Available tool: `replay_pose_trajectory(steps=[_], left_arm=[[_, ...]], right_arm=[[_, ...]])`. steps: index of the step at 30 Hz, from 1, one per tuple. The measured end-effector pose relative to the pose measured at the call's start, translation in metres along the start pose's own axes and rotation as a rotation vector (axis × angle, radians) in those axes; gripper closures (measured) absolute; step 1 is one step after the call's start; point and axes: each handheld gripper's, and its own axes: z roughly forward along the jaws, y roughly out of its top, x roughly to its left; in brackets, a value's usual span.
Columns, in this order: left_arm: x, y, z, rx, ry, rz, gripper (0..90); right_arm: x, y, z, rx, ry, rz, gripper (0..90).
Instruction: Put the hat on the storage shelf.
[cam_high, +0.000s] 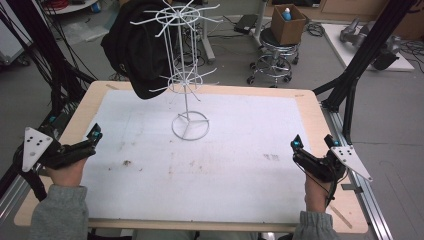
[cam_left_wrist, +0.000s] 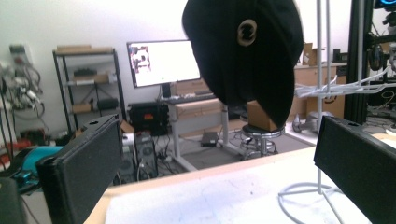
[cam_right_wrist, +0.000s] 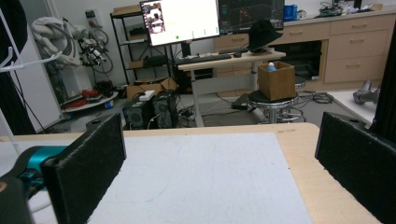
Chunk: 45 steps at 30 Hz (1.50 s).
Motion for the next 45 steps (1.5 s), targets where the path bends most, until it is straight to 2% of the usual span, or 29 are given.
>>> replay_pose_trajectory(steps=[3,11,30,45], left_arm=[[-0.0012,-0.0033,-0.0028,0.011,0.013,0.018,1.8],[0.0000,-0.0080,-0.0066,0.024,0.031,0.003,1.8],[0.0002,-0.0100,-0.0054,0.032,0.028,0.005,1.8],[-0.0030,-0.0097,-0.0046,0.030,0.018,0.007,1.7]], right_arm=[[0.0011,-0.0011,0.0012,0.005,0.007,-0.010,0.8],[0.0019,-0.0021,0.0010,0.007,0.018,-0.013,0.8],[0.0072,-0.0026,0.0010,0.012,0.030,-0.039,0.8],[0.0068,-0.0020,0.0007,0.010,0.029,-0.039,0.8]])
